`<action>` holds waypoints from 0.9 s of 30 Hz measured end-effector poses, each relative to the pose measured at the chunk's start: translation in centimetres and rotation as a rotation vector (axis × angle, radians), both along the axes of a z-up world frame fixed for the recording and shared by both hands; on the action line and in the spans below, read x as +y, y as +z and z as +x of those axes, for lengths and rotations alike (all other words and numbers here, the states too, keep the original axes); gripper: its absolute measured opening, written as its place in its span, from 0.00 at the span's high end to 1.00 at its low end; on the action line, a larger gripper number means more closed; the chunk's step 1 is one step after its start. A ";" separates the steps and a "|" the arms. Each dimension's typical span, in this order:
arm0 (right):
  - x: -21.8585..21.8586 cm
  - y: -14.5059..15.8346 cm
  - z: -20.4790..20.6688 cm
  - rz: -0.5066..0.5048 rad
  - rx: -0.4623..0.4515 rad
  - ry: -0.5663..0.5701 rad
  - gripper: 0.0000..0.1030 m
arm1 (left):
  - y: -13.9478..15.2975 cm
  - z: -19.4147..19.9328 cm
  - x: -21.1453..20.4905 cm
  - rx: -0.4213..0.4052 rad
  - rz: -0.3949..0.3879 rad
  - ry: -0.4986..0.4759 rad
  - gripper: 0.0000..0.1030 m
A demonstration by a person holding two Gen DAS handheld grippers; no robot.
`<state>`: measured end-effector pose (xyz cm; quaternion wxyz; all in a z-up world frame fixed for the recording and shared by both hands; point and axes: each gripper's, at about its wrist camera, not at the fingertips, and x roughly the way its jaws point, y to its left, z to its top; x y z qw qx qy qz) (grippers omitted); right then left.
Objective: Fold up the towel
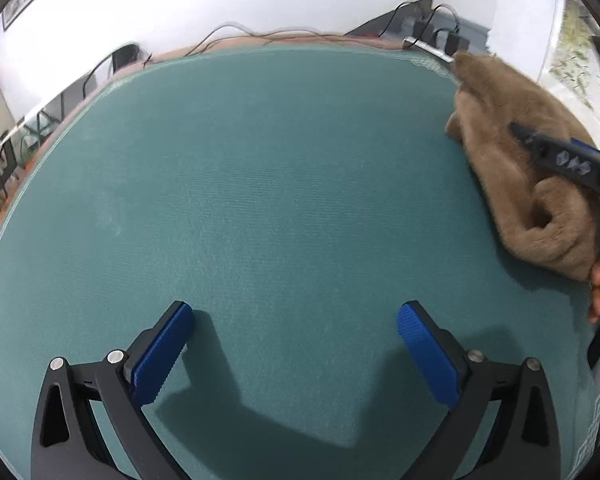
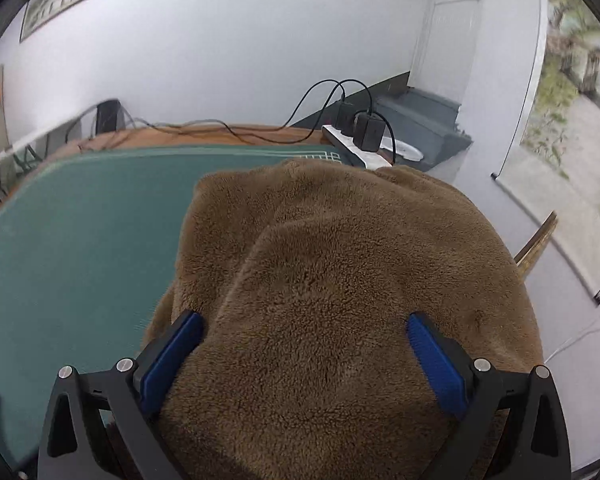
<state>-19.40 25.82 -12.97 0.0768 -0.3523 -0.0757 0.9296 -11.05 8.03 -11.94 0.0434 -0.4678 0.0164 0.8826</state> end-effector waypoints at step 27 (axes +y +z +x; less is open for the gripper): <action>6.1 -0.2 5.4 -0.068 0.134 -0.214 0.00 | -0.4 -2.4 0.6 0.034 0.005 0.029 0.00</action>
